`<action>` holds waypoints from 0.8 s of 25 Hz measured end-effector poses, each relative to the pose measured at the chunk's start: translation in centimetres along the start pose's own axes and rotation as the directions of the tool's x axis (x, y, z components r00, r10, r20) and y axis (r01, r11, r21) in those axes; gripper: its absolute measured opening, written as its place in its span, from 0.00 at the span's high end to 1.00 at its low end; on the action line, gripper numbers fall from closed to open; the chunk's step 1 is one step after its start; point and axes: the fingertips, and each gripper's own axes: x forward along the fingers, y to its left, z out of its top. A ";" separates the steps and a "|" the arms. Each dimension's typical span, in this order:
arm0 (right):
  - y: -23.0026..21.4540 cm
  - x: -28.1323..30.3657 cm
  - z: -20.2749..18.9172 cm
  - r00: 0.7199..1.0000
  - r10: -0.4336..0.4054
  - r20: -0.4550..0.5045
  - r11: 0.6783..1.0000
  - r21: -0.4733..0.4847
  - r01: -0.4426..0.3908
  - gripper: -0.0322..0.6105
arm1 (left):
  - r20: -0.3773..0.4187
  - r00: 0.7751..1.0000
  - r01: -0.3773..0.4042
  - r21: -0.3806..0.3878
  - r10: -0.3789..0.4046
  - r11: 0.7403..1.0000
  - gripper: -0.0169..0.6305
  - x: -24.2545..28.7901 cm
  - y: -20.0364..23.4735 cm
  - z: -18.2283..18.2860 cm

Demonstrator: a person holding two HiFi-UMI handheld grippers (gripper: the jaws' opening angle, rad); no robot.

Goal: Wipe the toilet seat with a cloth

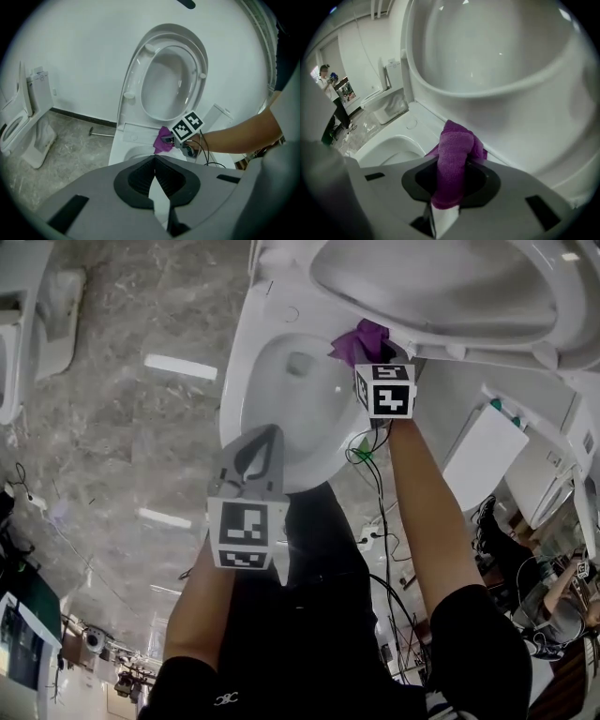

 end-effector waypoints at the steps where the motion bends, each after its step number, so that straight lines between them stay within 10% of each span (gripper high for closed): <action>1: 1.2 0.6 1.0 1.000 0.010 0.001 1.000 -0.017 -0.010 0.80 | 0.001 1.000 0.000 -0.003 0.000 1.000 0.97 -0.3 0.6 -0.1; 20: 15.5 6.7 10.1 0.993 0.115 -0.018 0.984 -0.138 -0.116 0.80 | -0.007 0.998 -0.056 -0.087 0.056 0.995 0.97 -5.0 12.5 -2.3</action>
